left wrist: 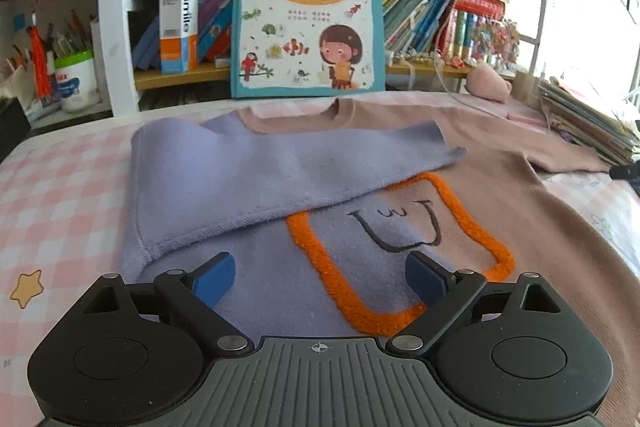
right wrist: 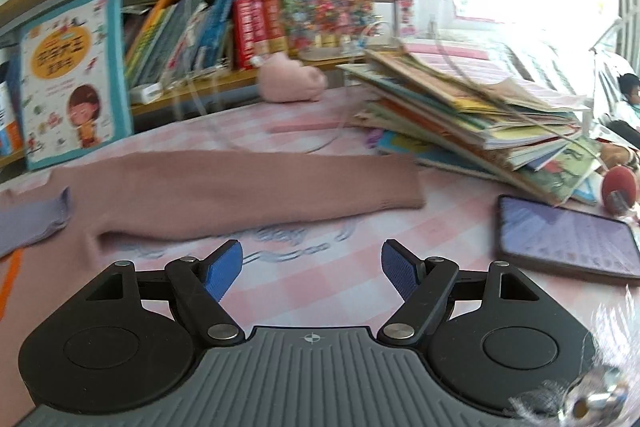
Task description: Fold clothes
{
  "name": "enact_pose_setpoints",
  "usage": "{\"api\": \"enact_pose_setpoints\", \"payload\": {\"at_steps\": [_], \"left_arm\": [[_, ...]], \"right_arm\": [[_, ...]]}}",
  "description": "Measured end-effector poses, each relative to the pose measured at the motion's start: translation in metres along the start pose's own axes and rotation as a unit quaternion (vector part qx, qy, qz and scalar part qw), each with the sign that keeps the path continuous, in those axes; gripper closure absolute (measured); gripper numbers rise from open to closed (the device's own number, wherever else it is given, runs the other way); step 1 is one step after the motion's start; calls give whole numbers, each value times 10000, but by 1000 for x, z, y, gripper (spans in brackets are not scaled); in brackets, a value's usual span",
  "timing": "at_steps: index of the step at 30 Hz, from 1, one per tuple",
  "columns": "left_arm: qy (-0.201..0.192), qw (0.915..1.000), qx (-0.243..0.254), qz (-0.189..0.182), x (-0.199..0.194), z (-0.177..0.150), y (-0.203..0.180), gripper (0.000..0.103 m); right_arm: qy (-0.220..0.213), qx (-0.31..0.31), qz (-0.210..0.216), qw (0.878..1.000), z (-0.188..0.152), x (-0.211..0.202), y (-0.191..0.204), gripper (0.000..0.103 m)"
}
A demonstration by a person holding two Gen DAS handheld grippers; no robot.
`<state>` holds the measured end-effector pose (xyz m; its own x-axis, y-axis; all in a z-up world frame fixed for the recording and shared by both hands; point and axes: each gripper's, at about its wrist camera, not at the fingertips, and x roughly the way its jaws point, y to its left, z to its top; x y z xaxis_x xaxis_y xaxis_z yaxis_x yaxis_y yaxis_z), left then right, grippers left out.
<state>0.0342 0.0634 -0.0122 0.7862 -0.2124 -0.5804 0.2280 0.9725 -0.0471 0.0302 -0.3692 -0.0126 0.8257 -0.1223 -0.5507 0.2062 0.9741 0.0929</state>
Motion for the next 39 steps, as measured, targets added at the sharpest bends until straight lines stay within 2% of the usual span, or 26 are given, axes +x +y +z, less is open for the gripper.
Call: {"api": "enact_pose_setpoints", "payload": {"at_steps": [12,19,22,25,26,27,28,30,31,35,39], "left_arm": [[-126,9990,380,-182,-5,0,-14,8],[-118,9989,422,-139,-5,0,-14,8],[-53,9991,404,-117,-3,0,-13,8],[-23,9991,405,-104,-1,-1,-13,8],[-21,9991,408,-100,-1,-1,-13,8],[-15,9991,416,-96,-1,-1,-14,8],[-5,9990,433,-89,0,-1,-14,8],[6,9988,477,-80,0,-1,-16,8],[9,9988,491,-83,1,-2,-17,8],[22,9986,517,-115,2,-1,-17,8],[8,9985,532,-142,6,2,-18,8]], "right_arm": [[297,127,-312,9990,33,42,-34,30],[517,706,-241,9959,43,76,-50,31],[557,711,-268,9956,41,83,-47,33],[504,419,-531,9964,39,84,-38,48],[482,421,-532,9965,39,84,-38,55],[460,429,-525,9966,39,84,-39,66],[443,483,-466,9968,39,83,-41,73],[475,698,-277,9960,41,84,-46,94],[495,847,-140,9951,42,85,-49,99],[276,935,9,9952,50,74,-39,98],[-153,970,639,9931,71,49,-17,98]]}}
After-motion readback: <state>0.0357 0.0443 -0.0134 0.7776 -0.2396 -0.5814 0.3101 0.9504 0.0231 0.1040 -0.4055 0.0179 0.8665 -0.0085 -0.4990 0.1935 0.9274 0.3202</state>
